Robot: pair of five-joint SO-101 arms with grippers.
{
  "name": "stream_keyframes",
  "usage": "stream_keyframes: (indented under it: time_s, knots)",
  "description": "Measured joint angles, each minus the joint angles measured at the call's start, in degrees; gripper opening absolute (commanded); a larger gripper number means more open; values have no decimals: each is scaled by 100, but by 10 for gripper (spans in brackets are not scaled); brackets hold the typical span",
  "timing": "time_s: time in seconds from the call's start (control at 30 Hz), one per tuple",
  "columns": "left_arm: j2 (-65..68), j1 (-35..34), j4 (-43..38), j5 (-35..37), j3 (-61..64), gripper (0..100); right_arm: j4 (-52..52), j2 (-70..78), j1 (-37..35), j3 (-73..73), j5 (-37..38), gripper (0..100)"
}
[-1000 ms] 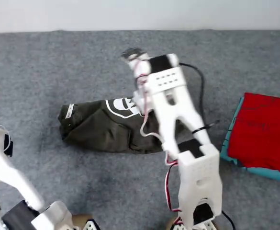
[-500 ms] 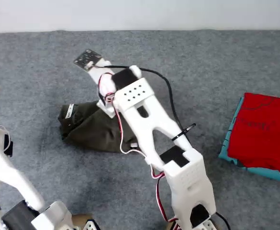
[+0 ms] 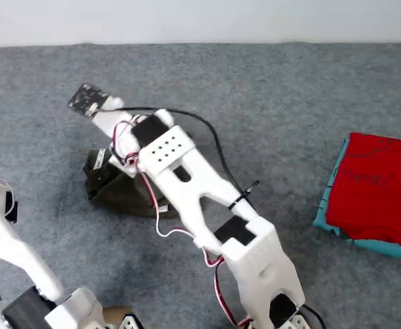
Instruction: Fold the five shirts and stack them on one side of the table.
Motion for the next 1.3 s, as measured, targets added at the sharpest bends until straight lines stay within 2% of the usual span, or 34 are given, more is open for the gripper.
stream_keyframes:
  time_s: [0.1,0.17,0.33,0.5,0.6,0.67,0.9,1.03,1.17,1.3]
  knots:
    - [0,0,0,0,0,6,-229,105,-149,0,18,162]
    - [0,0,0,0,0,6,-387,132,-246,0,18,191]
    - [0,0,0,0,0,6,-668,132,-501,0,18,188]
    - [0,0,-18,0,0,6,-352,132,-589,-571,18,180]
    - [0,0,-26,0,0,6,141,132,-510,-949,26,84]
    - [0,0,-26,0,0,6,457,132,-290,-1011,53,5]
    - [0,0,-35,0,0,6,1152,826,1037,-1029,774,10]
    - [0,0,-35,0,0,6,1284,1354,1371,-1029,862,10]
    - [0,0,-62,0,0,6,1292,1556,1108,-1029,879,10]
    - [0,0,-70,0,0,6,1310,1582,264,-1363,879,10]
